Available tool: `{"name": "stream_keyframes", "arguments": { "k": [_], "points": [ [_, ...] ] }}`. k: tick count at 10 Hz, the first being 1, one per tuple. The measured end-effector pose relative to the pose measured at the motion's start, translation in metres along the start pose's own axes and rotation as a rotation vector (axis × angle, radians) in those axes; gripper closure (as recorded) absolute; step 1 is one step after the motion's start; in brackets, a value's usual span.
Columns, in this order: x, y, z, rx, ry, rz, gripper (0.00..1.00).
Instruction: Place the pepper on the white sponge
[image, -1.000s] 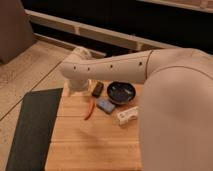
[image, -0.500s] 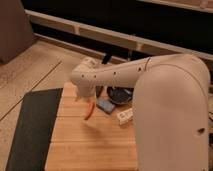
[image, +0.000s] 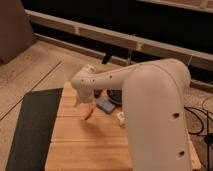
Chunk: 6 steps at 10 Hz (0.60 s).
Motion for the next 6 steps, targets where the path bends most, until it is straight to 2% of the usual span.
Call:
{"name": "stream_keyframes", "arguments": {
  "k": [4, 6],
  "points": [
    [0.003, -0.015, 0.051, 0.023, 0.107, 0.077, 0.35],
    [0.000, -0.013, 0.062, 0.032, 0.134, 0.080, 0.35]
  ]
}}
